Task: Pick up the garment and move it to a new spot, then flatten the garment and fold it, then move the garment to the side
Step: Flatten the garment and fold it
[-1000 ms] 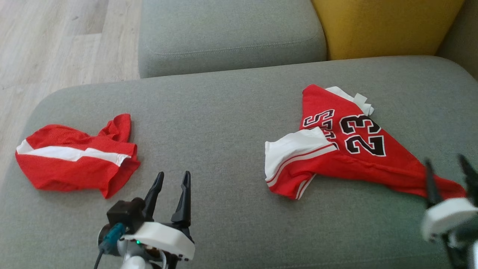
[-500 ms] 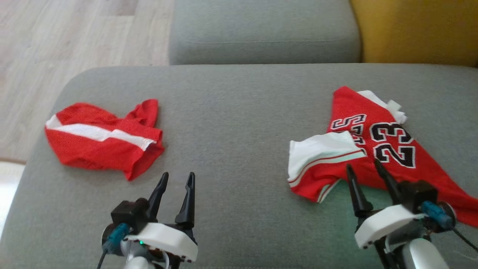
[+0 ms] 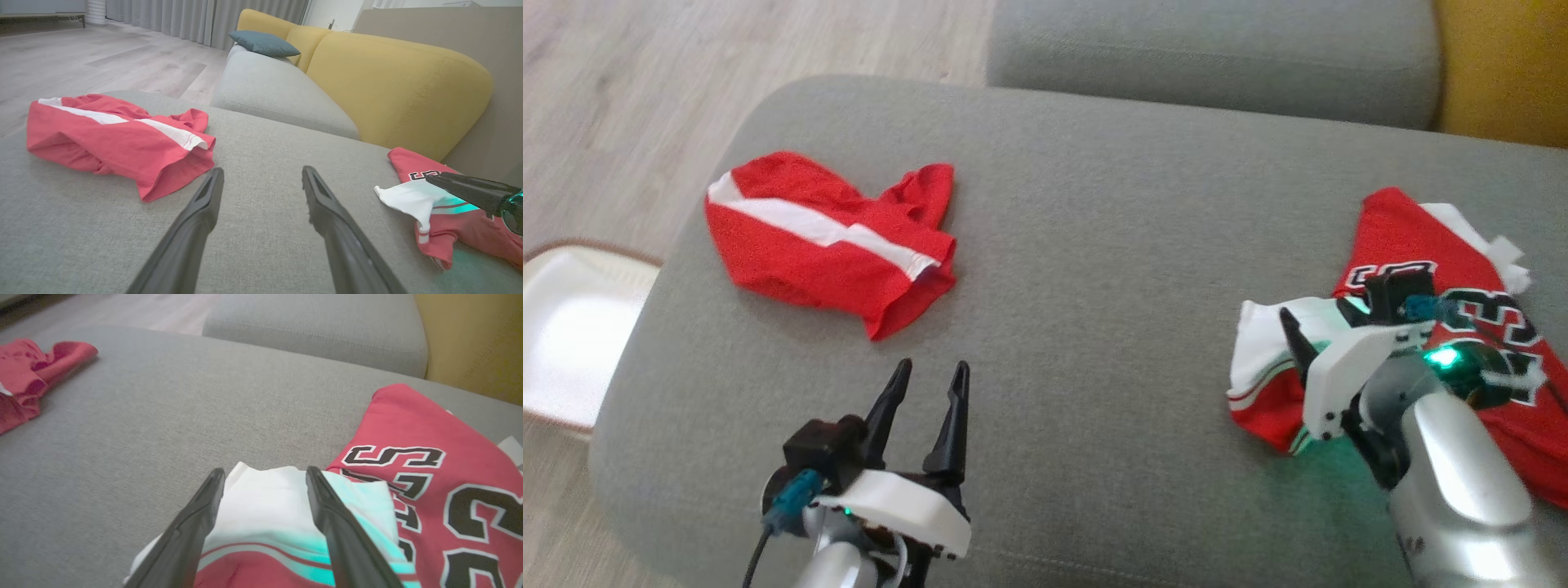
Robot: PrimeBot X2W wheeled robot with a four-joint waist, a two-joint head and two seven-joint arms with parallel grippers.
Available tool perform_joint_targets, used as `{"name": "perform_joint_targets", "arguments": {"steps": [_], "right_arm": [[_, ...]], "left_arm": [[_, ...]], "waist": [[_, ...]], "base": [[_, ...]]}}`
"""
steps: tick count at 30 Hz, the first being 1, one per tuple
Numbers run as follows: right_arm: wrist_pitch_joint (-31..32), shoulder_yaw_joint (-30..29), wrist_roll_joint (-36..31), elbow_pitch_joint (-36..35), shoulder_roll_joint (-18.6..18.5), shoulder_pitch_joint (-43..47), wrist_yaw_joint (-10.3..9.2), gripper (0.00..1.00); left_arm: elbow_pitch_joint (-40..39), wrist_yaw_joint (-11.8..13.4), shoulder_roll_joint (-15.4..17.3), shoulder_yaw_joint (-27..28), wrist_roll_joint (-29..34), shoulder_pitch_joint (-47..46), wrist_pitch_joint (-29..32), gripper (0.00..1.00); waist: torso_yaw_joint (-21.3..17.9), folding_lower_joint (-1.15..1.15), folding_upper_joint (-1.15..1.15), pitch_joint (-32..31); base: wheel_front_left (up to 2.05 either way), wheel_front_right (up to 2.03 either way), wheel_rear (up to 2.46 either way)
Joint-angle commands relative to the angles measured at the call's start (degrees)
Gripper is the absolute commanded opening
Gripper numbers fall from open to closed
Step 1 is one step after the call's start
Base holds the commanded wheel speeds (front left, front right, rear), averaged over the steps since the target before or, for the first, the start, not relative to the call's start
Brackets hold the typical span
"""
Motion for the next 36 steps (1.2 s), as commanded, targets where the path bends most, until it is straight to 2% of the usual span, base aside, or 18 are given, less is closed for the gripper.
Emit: {"name": "perform_joint_targets", "arguments": {"steps": [1,5,17,18,19,23,28,36], "right_arm": [[2.0,1.0,0.0,1.4,-1.2,-4.4,-0.04,1.0],[5.0,3.0,1.0,7.3,-2.9,-7.9,-0.04,1.0],[10.4,12.4,7.3,16.2,-5.8,-12.1,-0.04,1.0],[10.3,12.9,8.2,16.5,-5.9,-12.2,-0.04,0.35],[9.8,13.3,9.1,16.7,-5.9,-12.3,-0.04,0.0],[5.1,14.5,11.2,16.3,-6.5,-13.7,-0.04,0.0],[-4.5,13.3,11.7,16.1,-7.1,-17.8,-0.04,0.0],[-22.2,7.6,5.9,18.3,-7.8,-28.5,-0.04,0.0]], "left_arm": [[-1.8,0.3,0.1,0.9,-0.7,-3.5,-0.7,1.0],[-1.9,0.5,0.1,0.4,-1.1,-4.4,-0.7,1.0],[-2.0,0.7,0.1,0.2,-1.3,-5.6,-0.7,1.0],[-1.9,0.7,0.1,0.0,-1.2,-5.7,-0.7,1.0],[-1.9,0.7,0.1,-0.1,-1.1,-5.9,-0.7,1.0],[-1.8,0.8,0.1,-0.3,-1.0,-6.3,-0.7,1.0],[-1.7,0.7,0.1,-0.3,-0.8,-6.5,-0.7,1.0],[-1.4,0.6,0.1,-0.6,-0.9,-6.7,-0.7,1.0]], "waist": [[2.5,0.0,0.0,2.0],[4.3,0.0,0.0,3.5],[5.2,0.0,0.0,5.6],[5.2,0.0,0.0,5.7],[5.1,0.0,0.0,5.8],[4.5,0.0,0.0,6.1],[3.7,0.0,0.0,6.3],[3.3,0.0,0.0,5.7]], "base": [[0.0,0.0,0.0],[0.0,0.0,0.0],[0.0,0.0,0.0],[0.0,0.0,0.0],[0.0,0.0,0.0],[0.0,0.0,0.0],[0.0,0.0,0.0],[0.0,0.0,0.0]]}}
